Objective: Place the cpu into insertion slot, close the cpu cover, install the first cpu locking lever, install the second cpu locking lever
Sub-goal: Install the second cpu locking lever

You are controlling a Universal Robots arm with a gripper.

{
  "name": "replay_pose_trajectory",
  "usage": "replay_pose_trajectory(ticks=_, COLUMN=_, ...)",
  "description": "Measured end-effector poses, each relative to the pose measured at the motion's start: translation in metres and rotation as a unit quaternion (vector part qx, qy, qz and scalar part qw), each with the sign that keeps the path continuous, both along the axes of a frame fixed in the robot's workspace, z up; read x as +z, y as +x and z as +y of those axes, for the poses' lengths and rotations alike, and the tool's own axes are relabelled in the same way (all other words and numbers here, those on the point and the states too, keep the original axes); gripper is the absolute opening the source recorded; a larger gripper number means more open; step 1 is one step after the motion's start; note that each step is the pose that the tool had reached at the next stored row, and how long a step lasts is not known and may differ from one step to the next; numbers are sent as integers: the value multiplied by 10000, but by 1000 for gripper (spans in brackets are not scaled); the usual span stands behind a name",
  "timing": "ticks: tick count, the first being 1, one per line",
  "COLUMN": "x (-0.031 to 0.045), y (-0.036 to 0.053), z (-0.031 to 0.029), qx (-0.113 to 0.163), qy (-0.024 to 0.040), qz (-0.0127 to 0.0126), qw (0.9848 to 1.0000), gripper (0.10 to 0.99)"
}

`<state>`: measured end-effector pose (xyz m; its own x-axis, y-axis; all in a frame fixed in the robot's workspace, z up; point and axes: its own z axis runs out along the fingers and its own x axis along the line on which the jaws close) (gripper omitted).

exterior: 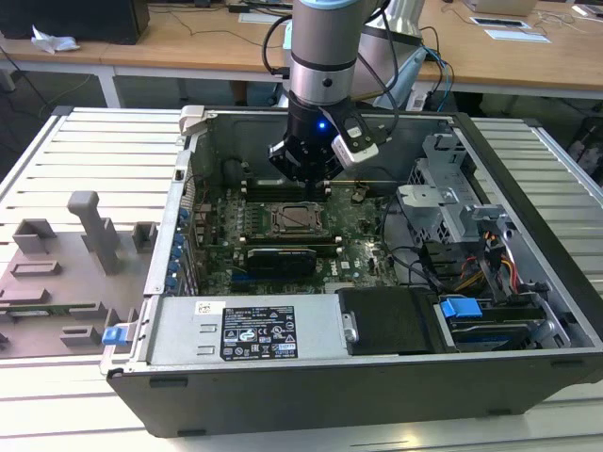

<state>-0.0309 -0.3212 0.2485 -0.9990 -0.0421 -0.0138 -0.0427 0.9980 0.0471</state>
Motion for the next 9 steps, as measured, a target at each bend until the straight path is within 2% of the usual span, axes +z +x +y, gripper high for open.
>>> replay_pose_trajectory(ticks=6, x=2, y=0, z=-3, qx=0, qy=-1, qz=1, qw=10000, gripper=106)
replay_pose_trajectory(ticks=9, x=0, y=-2, z=-33, qx=0, qy=-1, qz=0, qw=10000, gripper=106)
